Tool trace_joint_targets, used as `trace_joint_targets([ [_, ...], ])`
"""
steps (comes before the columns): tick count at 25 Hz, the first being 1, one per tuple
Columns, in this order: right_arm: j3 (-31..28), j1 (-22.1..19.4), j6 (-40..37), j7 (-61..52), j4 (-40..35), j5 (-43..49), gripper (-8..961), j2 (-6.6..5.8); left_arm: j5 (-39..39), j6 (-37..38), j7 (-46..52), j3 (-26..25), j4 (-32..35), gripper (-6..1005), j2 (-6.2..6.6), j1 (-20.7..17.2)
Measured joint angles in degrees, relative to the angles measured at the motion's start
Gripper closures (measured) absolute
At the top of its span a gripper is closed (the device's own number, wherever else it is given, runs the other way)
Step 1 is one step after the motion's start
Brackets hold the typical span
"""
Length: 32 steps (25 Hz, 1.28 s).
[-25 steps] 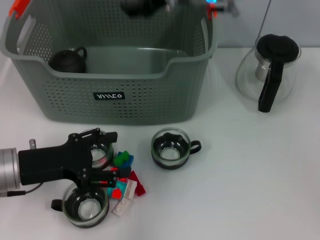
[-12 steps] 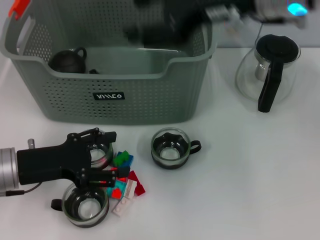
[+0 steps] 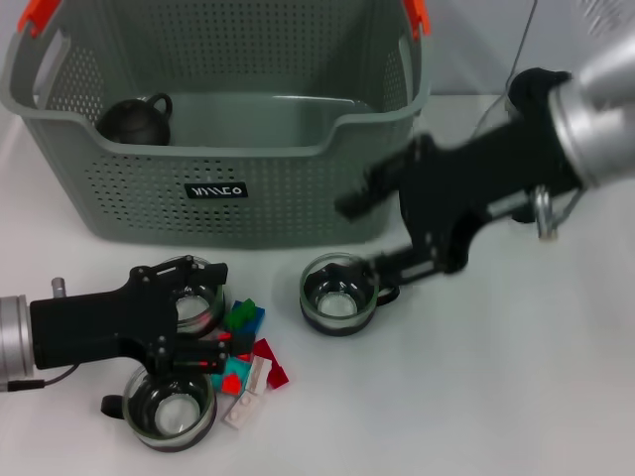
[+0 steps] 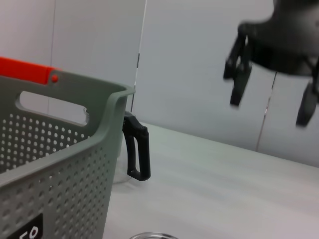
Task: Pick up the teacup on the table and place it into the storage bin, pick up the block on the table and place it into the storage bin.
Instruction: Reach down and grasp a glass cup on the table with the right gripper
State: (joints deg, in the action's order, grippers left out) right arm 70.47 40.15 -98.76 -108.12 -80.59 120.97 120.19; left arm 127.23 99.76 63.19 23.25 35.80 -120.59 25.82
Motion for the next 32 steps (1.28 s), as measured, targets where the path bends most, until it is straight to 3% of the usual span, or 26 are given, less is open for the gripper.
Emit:
trace_joint_targets([
  [14, 16.36, 1.53, 13.91, -3.43, 8.95, 12.03, 325, 0.13, -0.15, -0.45, 0.05, -0.49, -0.26, 49, 0.01, -0.25],
  [22, 25.95, 5.84, 24.14, -7.27, 17.28, 14.86, 328, 0.34, -0.15, -0.56, 0.03, -0.48, -0.3, 50, -0.01, -0.25],
  [32, 33.79, 10.17, 33.57, -9.45, 27.61, 14.57, 331, 0.73, -0.14, -0.64, -0.07, -0.48, -0.39, 50, -0.1, -0.25],
])
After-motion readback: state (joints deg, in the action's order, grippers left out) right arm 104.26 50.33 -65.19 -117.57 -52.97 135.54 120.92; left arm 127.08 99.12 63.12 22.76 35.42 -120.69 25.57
